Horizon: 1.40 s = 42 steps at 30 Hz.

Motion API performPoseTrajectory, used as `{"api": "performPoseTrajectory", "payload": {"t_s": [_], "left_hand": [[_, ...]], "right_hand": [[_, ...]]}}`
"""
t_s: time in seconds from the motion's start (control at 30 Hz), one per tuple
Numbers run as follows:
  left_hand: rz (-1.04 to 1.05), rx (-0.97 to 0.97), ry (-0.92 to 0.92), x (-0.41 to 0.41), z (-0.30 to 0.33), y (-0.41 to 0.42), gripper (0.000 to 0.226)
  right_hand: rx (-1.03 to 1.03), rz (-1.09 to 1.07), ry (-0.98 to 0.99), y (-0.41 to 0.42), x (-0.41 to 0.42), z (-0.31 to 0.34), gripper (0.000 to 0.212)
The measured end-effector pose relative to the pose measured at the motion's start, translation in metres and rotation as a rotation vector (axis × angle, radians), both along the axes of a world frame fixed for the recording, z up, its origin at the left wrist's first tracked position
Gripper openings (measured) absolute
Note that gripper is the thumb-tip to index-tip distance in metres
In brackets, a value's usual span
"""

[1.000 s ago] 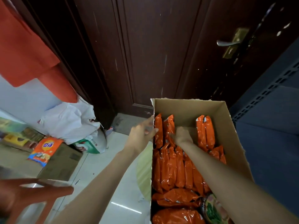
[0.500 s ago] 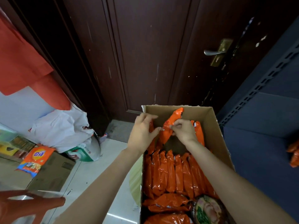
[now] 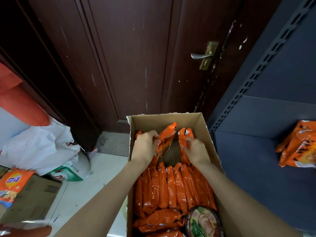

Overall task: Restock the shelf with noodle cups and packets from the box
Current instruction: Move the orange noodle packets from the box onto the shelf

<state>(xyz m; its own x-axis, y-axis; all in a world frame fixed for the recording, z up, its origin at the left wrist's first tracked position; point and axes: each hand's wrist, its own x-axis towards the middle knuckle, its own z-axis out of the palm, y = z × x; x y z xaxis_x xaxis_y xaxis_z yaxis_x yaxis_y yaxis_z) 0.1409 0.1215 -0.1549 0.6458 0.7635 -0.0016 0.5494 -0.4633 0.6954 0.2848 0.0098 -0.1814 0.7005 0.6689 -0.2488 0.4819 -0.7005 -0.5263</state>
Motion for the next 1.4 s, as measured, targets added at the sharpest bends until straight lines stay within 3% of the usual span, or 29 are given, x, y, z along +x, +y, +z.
{"api": "performPoseTrajectory", "payload": {"t_s": [0.23, 0.43, 0.7, 1.13, 1.4], "left_hand": [[0.038, -0.001, -0.009, 0.005, -0.006, 0.006, 0.006], [0.004, -0.02, 0.012, 0.007, -0.003, 0.007, 0.006], [0.054, 0.014, -0.142, -0.007, 0.01, 0.002, 0.007], [0.001, 0.199, -0.562, 0.03, 0.128, -0.058, 0.008], [-0.253, 0.102, -0.521, 0.123, 0.132, -0.169, 0.009]], "right_hand": [[-0.148, 0.013, -0.075, 0.001, -0.002, -0.016, 0.046], [-0.168, -0.038, -0.113, 0.005, 0.001, -0.019, 0.018], [0.145, -0.123, -0.087, 0.003, -0.002, 0.013, 0.008], [0.712, -0.318, -0.04, -0.075, 0.033, 0.156, 0.01], [0.683, -0.537, -0.118, -0.206, 0.092, 0.16, 0.012]]}}
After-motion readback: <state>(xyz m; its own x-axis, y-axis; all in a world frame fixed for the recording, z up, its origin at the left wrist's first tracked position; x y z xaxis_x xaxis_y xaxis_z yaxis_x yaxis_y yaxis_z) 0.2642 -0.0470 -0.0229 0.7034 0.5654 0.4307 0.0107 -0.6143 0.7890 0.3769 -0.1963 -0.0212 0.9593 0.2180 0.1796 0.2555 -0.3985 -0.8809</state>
